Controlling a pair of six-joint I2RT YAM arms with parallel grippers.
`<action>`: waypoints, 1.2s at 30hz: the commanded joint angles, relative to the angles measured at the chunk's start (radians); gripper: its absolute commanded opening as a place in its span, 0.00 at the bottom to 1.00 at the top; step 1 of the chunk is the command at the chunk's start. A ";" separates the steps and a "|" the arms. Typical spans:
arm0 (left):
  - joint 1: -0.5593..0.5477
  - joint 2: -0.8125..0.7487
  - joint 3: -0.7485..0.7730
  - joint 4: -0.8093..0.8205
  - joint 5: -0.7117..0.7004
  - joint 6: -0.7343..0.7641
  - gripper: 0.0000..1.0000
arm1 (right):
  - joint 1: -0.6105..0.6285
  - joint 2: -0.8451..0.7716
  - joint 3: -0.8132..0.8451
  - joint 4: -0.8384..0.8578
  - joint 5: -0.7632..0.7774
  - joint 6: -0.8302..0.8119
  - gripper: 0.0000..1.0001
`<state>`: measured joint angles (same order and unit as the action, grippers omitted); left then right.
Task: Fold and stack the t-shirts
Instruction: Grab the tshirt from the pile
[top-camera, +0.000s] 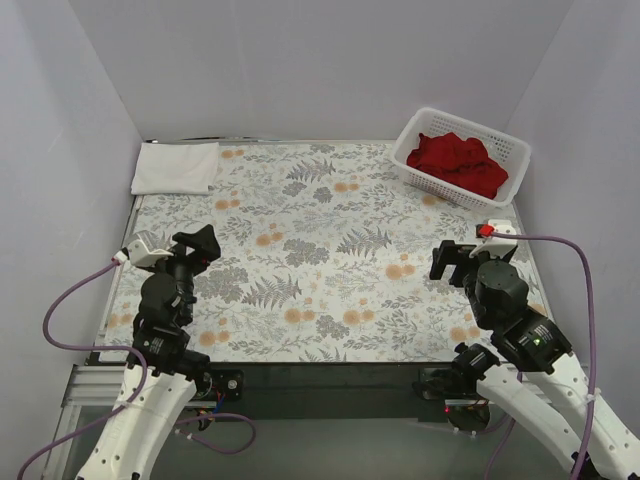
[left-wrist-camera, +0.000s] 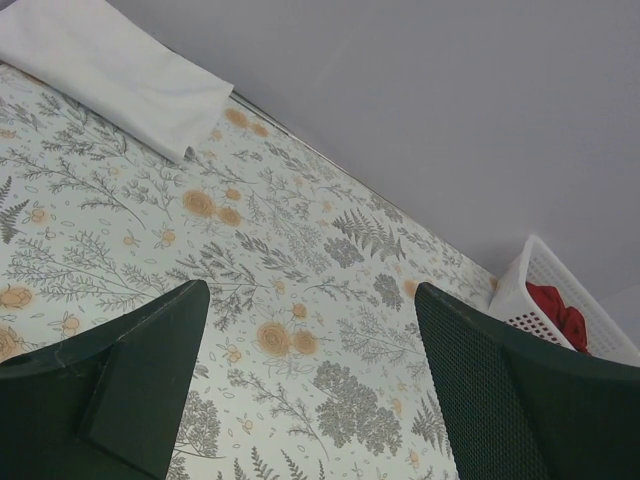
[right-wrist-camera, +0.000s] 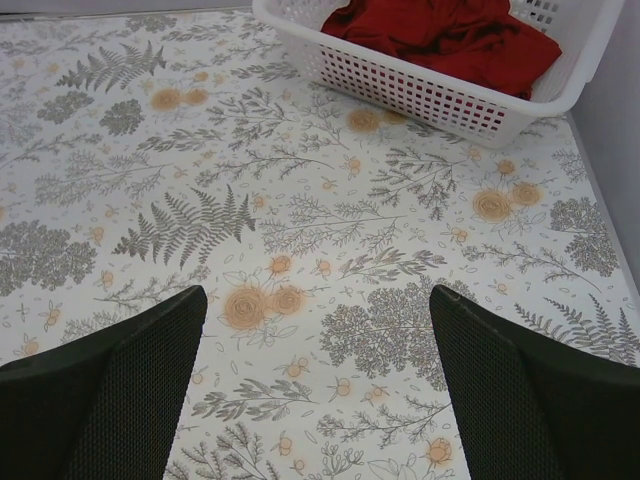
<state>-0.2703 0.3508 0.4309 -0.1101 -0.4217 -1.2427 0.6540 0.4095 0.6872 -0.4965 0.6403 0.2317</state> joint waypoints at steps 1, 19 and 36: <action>0.006 -0.019 0.002 0.018 0.011 -0.009 0.83 | -0.004 0.038 0.003 0.058 -0.008 0.000 0.98; -0.026 -0.105 -0.001 -0.020 0.017 0.006 0.83 | -0.311 1.016 0.590 0.302 -0.248 -0.183 0.98; -0.027 0.006 -0.012 0.001 0.049 0.020 0.83 | -0.712 1.846 1.198 0.348 -0.516 -0.135 0.87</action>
<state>-0.2951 0.3294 0.4305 -0.1223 -0.3931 -1.2415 -0.0315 2.1689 1.7935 -0.1761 0.1963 0.0822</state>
